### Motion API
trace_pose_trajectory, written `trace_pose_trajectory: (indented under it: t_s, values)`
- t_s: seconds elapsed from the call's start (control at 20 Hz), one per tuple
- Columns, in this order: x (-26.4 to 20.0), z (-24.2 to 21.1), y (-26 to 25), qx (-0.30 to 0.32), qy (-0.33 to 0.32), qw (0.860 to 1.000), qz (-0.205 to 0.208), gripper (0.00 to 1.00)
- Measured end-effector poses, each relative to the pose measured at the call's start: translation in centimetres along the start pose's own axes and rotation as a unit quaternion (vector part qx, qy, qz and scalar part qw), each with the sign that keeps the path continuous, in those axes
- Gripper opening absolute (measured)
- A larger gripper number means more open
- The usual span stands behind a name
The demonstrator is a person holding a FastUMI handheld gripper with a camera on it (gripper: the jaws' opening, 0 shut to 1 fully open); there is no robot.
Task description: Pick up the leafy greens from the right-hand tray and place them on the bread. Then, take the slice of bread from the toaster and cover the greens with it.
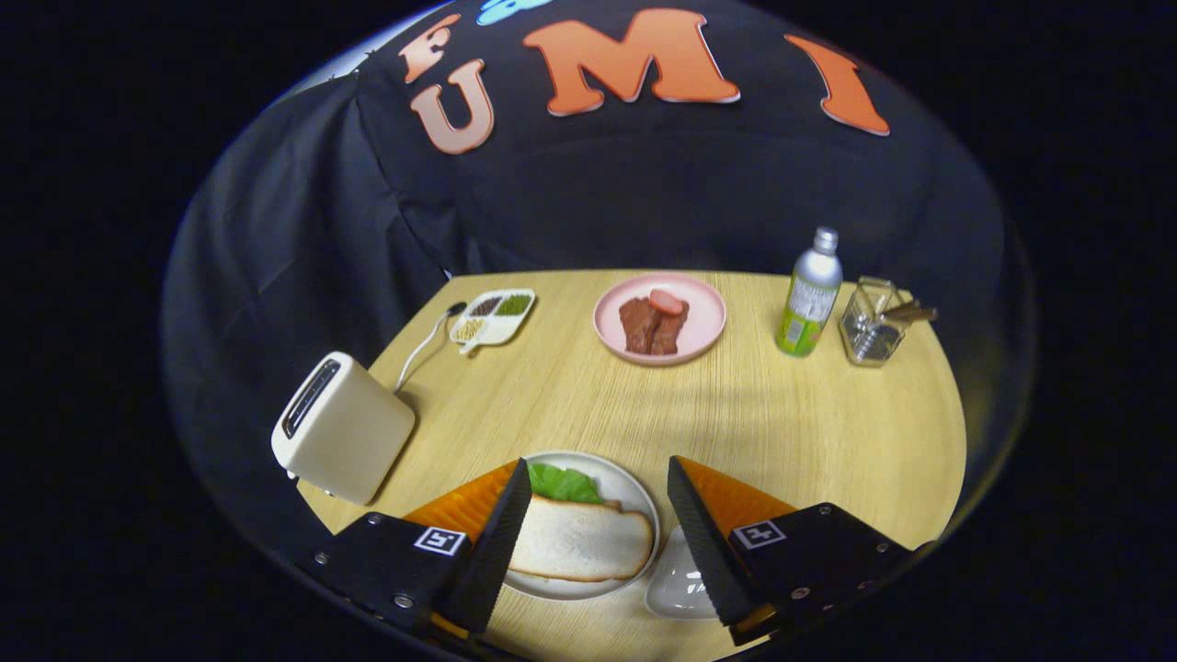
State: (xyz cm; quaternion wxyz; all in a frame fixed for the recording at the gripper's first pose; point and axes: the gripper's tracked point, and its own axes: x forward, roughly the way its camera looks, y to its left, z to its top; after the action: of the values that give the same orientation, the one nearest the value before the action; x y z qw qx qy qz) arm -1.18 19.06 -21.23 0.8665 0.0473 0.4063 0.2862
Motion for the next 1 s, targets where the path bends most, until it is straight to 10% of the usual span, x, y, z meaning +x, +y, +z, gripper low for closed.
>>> trace_pose_trajectory:
  t_s: [0.4, 1.0]
  values:
    - [-11.3, 15.9, 2.3, -0.053, -0.236, 0.969, -0.047, 0.98]
    - [-25.5, 25.6, 6.9, -0.138, -0.487, 0.855, -0.115, 0.97]
